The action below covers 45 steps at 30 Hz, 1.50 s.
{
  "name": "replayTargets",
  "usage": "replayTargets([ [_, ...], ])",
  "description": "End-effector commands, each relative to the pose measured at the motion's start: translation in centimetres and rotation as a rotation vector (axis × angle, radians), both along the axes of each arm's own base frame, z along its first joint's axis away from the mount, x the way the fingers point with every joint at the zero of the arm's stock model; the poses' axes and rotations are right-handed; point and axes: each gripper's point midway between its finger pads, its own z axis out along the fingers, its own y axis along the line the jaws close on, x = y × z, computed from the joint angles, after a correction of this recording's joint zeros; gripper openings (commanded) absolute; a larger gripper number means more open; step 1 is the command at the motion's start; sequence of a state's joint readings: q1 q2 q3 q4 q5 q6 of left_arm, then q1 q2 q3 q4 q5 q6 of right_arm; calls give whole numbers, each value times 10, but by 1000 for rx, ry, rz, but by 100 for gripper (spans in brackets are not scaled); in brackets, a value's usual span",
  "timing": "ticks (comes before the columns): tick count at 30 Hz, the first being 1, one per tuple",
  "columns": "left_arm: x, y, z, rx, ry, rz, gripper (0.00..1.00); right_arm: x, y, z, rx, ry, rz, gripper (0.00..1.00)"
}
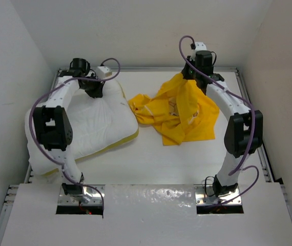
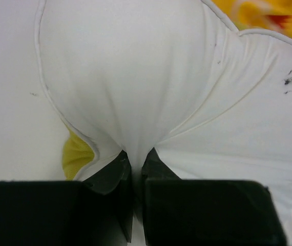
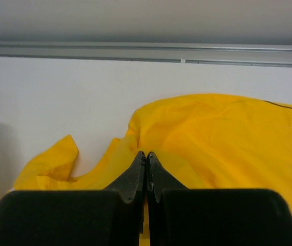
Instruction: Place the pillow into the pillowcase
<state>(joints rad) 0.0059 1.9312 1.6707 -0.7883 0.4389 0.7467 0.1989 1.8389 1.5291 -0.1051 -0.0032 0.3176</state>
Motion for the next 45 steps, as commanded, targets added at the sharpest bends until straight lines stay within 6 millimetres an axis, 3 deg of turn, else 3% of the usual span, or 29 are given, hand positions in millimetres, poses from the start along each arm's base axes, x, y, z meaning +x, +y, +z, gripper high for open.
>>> replayTargets([
  [1, -44, -39, 84, -103, -111, -246, 0, 26, -2, 47, 62, -137, -85, 0],
  [2, -50, -45, 89, -105, -109, -284, 0, 32, -3, 58, 71, -168, -103, 0],
  [4, -75, -67, 95, -124, -78, -353, 0, 42, -6, 53, 80, -165, -135, 0],
  [5, -84, -76, 90, -124, -58, -374, 0, 48, -3, 64, 105, -186, -138, 0],
  [9, -119, -149, 86, -180, 8, -473, 0, 44, 25, 68, 134, -185, -74, 0],
  [10, -112, -162, 86, -199, -18, -470, 0, 38, 29, 58, 107, -171, -61, 0],
  [12, -102, -189, 76, -208, -16, -430, 0, 28, 41, 74, 107, -215, -33, 0],
  [15, -75, -212, 69, -194, -59, -342, 0, 11, 49, 66, 121, -190, 6, 0],
  [16, -66, -218, 71, -201, -76, -318, 0, 1, 49, 76, 133, -203, 15, 0],
  [17, -54, -220, 76, -212, -86, -256, 0, -6, 50, 66, 133, -186, 31, 0],
  [19, -33, -230, 80, -238, -114, -207, 0, -25, 56, 66, 136, -181, 91, 0],
  [22, -13, -232, 76, -203, -170, -162, 0, -47, 65, 61, 128, -137, 174, 0],
  [28, -4, -242, 39, -180, -166, -131, 0, -84, 84, 55, 105, -51, 324, 0],
  [30, 6, -242, 40, -197, -190, -76, 0, -94, 87, 48, 113, -12, 347, 0],
  [35, 46, -223, 66, -242, -266, 155, 0, -122, 92, 25, 71, 100, 414, 0],
  [36, 59, -214, 89, -301, -269, 235, 0, -135, 93, 15, 71, 163, 454, 0],
  [37, 59, -208, 90, -308, -234, 264, 0, -140, 95, 14, 51, 178, 492, 0],
  [38, 64, -204, 106, -333, -248, 283, 0, -154, 92, 3, 37, 255, 519, 0],
  [40, 71, -189, 110, -308, -280, 327, 0, -170, 96, -2, 36, 316, 599, 0],
  [42, 66, -194, 95, -289, -270, 253, 0, -176, 98, -10, 25, 363, 643, 0],
  [43, 66, -202, 93, -303, -281, 201, 1, -174, 102, -11, 43, 371, 645, 11],
  [44, 62, -207, 80, -297, -268, 148, 10, -165, 106, -11, 55, 364, 639, 30],
  [45, 59, -215, 77, -325, -256, 107, 26, -160, 108, -9, 62, 355, 636, 51],
])
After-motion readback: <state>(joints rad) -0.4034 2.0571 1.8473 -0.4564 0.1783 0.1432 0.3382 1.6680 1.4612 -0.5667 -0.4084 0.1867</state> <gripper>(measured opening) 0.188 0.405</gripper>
